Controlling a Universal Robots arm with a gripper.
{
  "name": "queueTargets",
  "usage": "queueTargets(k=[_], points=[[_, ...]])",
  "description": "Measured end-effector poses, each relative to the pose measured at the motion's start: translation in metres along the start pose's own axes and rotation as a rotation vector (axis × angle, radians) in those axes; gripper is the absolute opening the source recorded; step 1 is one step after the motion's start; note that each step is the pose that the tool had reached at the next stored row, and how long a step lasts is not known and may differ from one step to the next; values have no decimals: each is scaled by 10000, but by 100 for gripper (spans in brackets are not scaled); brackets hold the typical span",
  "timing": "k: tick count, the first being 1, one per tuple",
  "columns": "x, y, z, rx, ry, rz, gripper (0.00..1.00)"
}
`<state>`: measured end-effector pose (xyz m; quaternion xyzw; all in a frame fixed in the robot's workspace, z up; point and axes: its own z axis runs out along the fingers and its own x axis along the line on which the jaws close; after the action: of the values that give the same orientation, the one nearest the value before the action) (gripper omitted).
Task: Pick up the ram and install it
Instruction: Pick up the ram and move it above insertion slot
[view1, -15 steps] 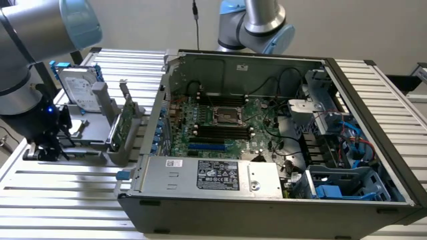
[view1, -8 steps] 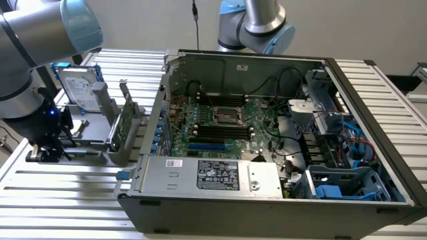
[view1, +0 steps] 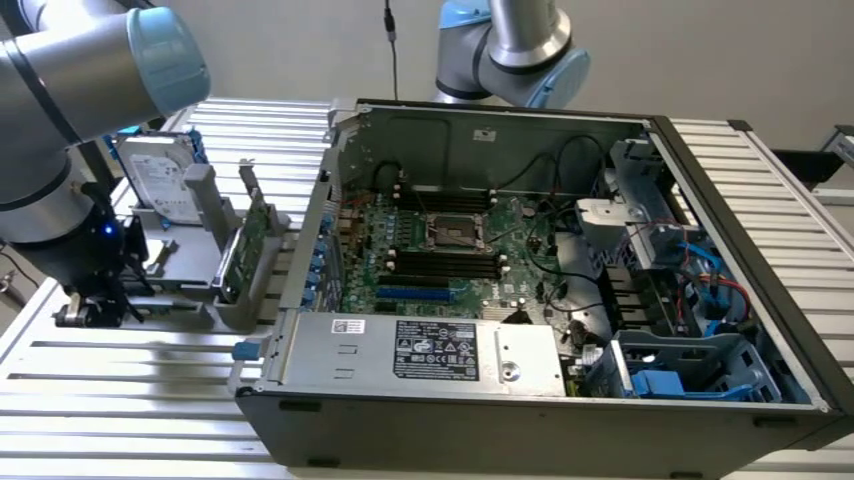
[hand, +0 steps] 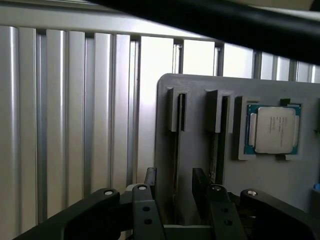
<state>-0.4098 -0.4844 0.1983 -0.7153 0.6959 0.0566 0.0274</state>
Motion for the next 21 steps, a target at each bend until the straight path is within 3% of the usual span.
queueTargets(k=[4,7,14,21], points=[[2,-6,18,-28,-20,15,40],[2,-14,22,-57,-24,28,26],[-1,-29,26,-129,-27,95,26],[-14,-31,35,-131,-35,102,26]])
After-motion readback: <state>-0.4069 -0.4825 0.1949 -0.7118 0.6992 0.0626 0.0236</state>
